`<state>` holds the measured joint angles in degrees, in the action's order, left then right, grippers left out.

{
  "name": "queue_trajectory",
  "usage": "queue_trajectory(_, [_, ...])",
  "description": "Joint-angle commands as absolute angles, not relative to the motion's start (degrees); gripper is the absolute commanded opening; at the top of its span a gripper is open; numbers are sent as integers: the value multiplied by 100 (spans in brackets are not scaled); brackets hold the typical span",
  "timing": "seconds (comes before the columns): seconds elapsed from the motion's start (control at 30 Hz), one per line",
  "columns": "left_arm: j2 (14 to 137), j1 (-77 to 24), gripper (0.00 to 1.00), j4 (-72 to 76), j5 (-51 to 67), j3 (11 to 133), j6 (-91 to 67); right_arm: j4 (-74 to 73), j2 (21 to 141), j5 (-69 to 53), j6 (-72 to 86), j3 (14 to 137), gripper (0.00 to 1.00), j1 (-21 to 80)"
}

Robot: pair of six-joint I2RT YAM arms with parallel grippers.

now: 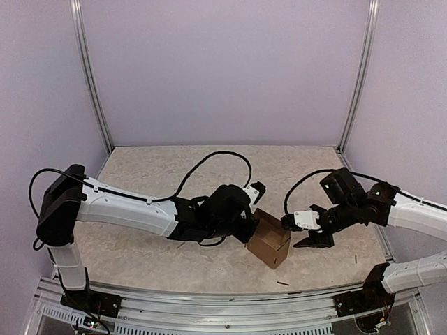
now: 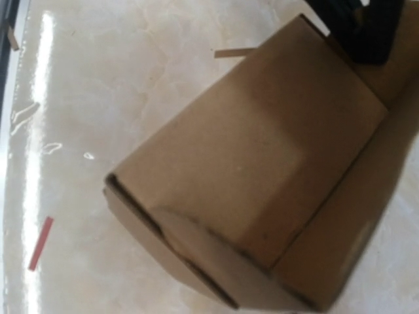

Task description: Fold the paper box

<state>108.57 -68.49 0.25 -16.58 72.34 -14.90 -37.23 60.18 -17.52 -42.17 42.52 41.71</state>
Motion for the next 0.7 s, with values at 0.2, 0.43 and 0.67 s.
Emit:
queue_trajectory(0.2, [11030,-6933,0,-405,-1674,6955,-1102,-4522,5973,-1240,-4739,5360,43,4148])
queue_trajectory(0.43, [11031,-6943,0,86,-1692,6794,-571,-5785,6694,-1361,-5825,6907,35,4148])
queue_trajectory(0.67, [11150,-6943,0,512,-1745,6778,219,-6922,7330,-1044,-7008,8170,34,4185])
